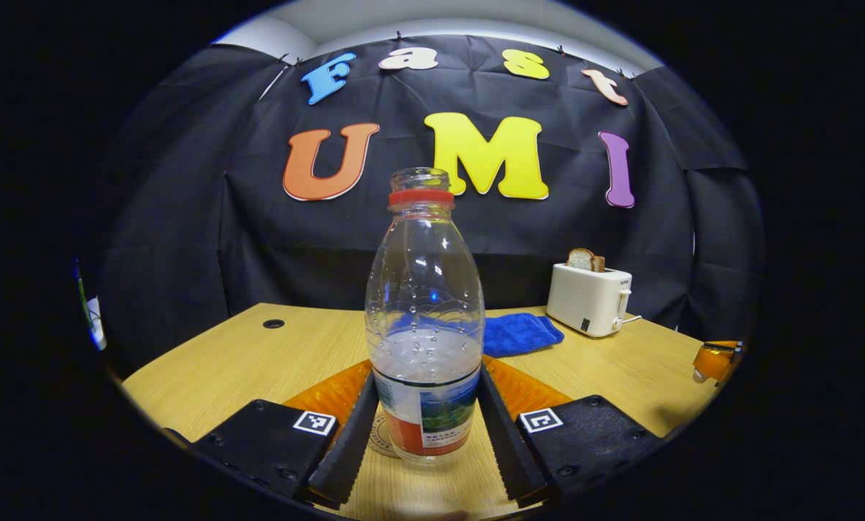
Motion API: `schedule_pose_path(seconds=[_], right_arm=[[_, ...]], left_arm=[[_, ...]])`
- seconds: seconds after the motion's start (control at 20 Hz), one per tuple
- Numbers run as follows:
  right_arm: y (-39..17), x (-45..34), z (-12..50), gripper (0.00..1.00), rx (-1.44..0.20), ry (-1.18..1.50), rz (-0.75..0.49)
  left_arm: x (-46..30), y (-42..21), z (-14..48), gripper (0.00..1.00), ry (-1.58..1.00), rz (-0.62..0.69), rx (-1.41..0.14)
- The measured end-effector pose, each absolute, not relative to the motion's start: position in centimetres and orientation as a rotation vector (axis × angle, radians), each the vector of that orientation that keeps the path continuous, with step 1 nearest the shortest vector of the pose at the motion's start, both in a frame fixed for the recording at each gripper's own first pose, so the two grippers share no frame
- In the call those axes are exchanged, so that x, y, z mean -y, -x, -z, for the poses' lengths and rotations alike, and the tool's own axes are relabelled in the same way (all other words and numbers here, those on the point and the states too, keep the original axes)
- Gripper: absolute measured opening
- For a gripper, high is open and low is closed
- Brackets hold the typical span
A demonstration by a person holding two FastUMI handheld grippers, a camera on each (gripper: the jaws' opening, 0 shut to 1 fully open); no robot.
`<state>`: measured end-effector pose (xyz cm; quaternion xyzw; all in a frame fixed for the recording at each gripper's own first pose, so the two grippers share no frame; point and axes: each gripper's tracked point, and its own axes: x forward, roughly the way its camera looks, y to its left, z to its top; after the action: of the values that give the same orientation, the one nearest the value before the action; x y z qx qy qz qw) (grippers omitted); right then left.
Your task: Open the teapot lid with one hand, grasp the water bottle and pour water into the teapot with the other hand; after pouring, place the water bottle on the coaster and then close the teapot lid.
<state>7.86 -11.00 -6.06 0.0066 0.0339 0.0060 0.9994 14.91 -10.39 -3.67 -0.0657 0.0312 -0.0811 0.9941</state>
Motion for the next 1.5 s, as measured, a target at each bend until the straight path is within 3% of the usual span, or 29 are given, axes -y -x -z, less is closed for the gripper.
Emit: schedule_pose_path(seconds=[0.4,1.1,1.5], right_arm=[[-8.3,10.7,6.7,0.0,-0.082,-0.019,-0.022],[-8.7,10.8,7.6,0.0,-0.101,-0.005,-0.014],[-8.4,10.2,7.4,0.0,-0.096,0.002,-0.024]], left_arm=[[9.0,-18.3,5.5,0.77,0.1,0.125,-0.079],[9.4,-19.0,6.8,0.8,0.106,0.183,-0.085],[8.9,-18.5,7.0,0.89,0.139,0.192,-0.073]])
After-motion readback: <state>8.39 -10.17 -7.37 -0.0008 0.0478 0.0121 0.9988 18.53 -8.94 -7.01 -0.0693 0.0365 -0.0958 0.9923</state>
